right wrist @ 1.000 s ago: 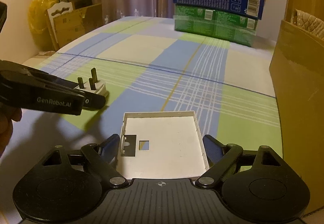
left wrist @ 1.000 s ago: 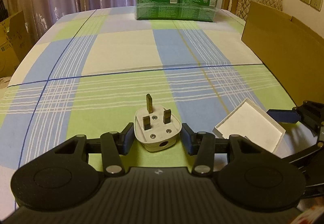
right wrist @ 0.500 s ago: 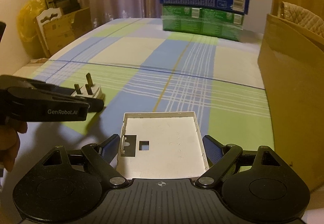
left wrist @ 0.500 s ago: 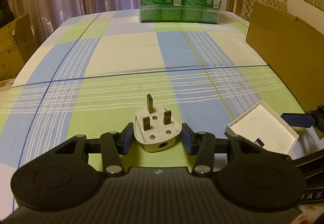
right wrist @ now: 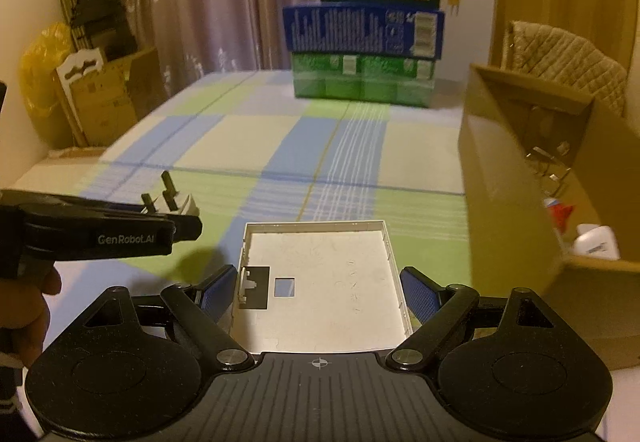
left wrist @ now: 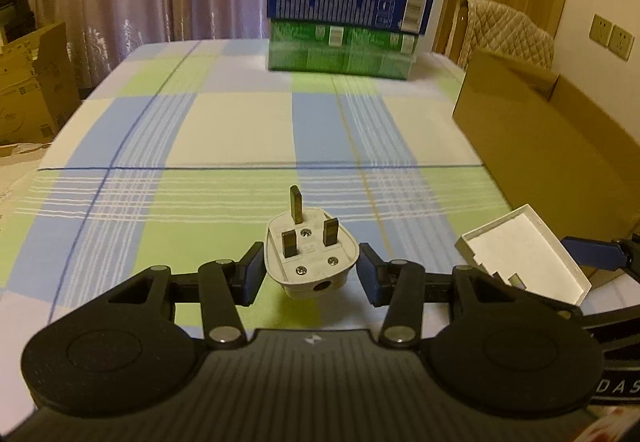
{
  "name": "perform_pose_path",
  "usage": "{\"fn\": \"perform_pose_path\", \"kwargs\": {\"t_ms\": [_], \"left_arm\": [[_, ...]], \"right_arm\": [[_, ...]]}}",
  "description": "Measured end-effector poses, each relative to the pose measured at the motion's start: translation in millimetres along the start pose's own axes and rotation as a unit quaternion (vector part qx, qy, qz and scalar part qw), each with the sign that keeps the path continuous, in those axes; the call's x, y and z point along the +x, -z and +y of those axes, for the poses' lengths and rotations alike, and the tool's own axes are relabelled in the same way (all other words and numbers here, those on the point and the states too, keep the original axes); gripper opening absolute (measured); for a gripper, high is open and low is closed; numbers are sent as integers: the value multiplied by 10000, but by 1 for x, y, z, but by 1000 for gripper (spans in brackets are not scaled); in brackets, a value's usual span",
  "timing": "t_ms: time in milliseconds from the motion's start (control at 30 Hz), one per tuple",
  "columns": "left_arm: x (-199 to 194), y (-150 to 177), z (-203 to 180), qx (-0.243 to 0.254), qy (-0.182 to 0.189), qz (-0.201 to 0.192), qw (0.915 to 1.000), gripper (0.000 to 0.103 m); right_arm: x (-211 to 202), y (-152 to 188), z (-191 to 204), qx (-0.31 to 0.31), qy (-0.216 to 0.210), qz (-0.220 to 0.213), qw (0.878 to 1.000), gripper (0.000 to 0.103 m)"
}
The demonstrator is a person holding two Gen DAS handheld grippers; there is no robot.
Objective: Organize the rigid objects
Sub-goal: 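Lift and carry the plug and tray toward the cardboard box with both tools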
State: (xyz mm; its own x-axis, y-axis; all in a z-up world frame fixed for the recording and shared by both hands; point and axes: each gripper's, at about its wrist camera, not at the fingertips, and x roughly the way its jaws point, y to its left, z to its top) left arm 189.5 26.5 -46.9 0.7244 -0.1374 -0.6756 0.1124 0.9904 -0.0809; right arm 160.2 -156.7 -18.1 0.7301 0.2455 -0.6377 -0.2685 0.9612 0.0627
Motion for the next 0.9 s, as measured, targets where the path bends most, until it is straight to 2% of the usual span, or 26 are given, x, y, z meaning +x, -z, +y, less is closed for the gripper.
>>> {"fn": "perform_pose_path", "kwargs": {"t_ms": [467, 900], "left_arm": [[-83, 0, -29, 7, -57, -105, 9999, 43], [-108, 12, -46, 81, 56, -79, 9999, 43]], "right_arm": [[-86, -9, -4, 260, 73, -315, 9991, 84], [-119, -3, -19, 408, 223, -402, 9981, 84]]}}
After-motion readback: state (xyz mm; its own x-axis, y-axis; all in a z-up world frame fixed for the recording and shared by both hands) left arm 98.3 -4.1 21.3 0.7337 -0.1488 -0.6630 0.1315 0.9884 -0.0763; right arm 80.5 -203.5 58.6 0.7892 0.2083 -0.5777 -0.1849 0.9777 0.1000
